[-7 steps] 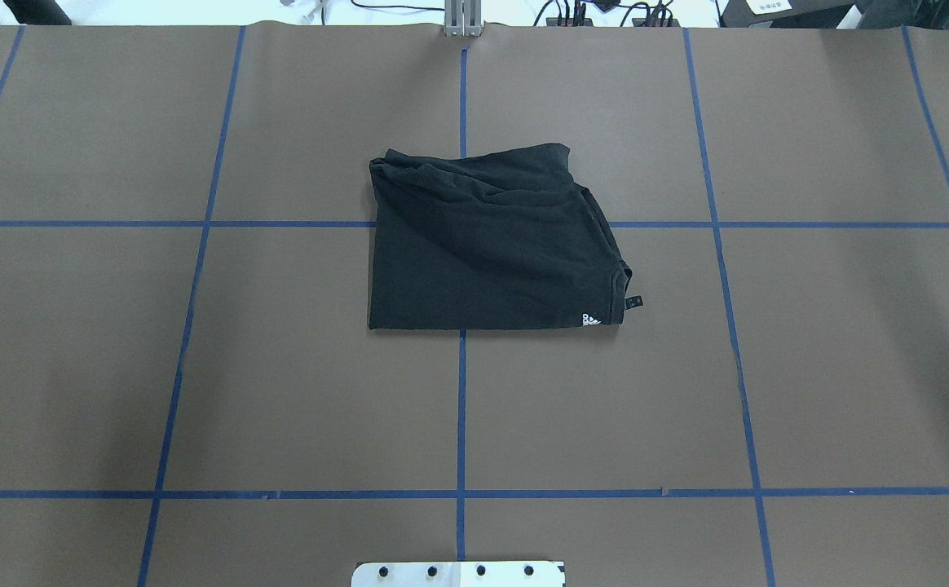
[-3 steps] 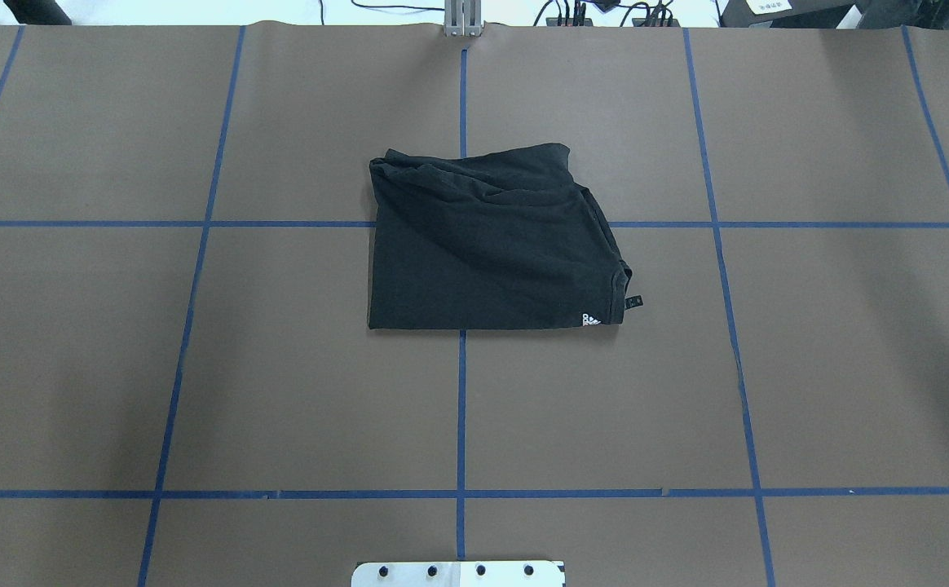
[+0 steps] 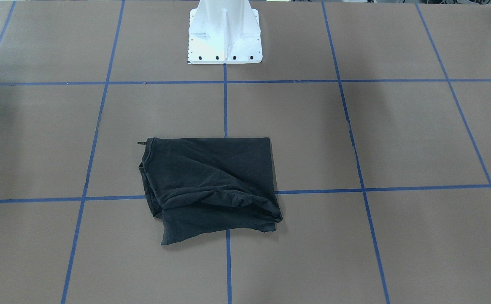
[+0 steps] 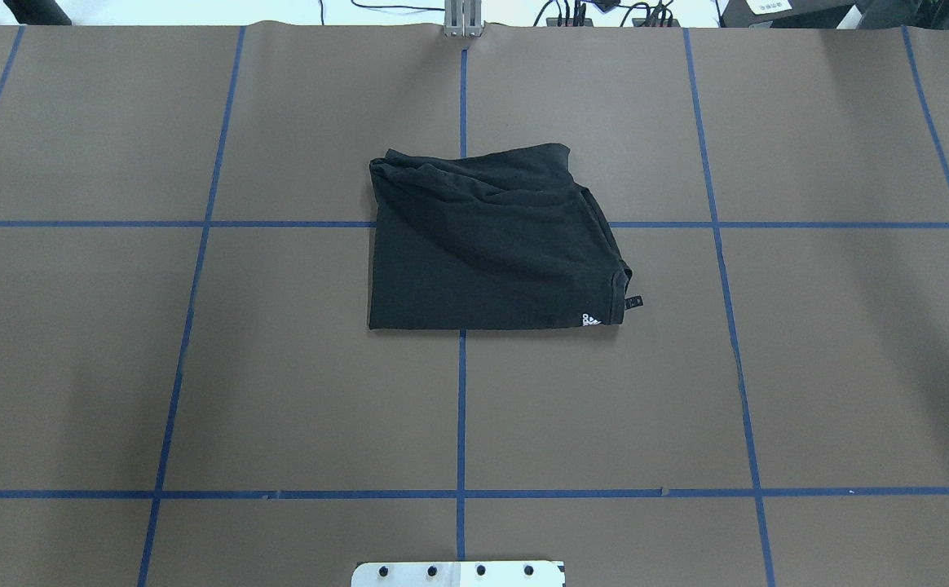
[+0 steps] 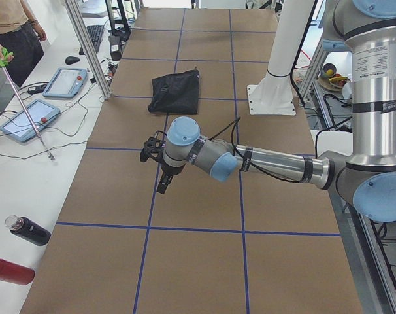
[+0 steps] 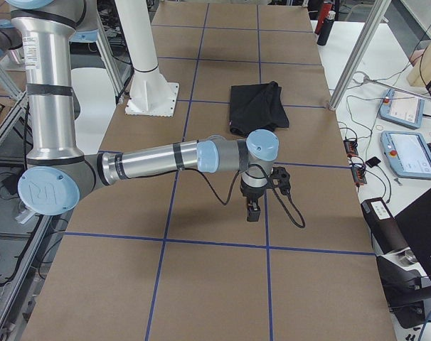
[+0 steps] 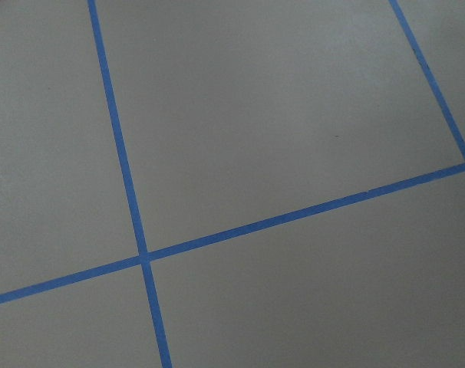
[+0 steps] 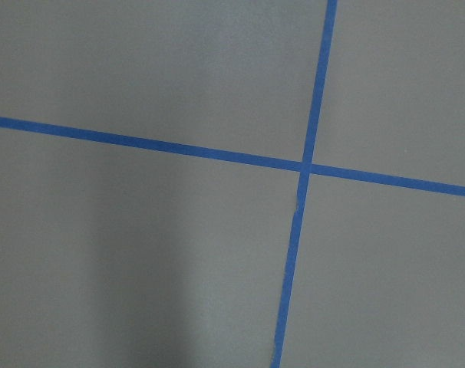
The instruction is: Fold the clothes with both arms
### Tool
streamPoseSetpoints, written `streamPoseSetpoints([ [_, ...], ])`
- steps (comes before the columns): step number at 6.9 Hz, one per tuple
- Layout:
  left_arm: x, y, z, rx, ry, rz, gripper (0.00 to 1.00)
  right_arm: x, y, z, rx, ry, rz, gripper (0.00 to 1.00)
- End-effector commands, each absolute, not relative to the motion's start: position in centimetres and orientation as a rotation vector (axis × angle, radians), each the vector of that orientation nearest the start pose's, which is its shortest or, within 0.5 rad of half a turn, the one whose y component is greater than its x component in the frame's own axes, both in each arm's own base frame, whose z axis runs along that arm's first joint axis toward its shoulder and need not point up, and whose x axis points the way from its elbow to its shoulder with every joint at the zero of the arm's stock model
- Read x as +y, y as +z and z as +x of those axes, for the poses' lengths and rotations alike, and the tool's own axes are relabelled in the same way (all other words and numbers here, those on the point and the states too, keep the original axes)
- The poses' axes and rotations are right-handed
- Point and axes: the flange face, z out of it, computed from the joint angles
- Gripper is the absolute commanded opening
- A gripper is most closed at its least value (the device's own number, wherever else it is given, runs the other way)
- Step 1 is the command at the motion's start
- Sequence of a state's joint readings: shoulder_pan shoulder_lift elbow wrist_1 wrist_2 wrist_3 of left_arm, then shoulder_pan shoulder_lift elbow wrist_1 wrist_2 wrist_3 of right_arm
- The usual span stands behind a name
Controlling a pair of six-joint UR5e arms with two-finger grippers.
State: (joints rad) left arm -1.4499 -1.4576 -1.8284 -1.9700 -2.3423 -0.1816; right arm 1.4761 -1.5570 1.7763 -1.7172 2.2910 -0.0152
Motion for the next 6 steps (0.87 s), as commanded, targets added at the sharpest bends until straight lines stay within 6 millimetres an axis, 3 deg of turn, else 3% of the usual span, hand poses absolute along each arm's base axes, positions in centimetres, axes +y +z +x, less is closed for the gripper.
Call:
streamPoseSetpoints([
  [1, -46.3, 54.0, -0.7, 0.821, 0.153, 0.393, 1.0, -47.0, 57.7, 2.8, -0.72, -0.118, 0.032, 1.0],
  [3, -46.0, 55.5, -0.7, 0.819, 0.142, 0.361, 1.0, -46.7, 57.3, 3.4, -0.718, -0.11, 0.043, 1.0],
  [6, -45.6, 54.6, -0.4, 0.896, 0.158, 0.347, 1.0, -47.4, 57.3, 3.3, -0.719, -0.056, 0.024, 1.0],
])
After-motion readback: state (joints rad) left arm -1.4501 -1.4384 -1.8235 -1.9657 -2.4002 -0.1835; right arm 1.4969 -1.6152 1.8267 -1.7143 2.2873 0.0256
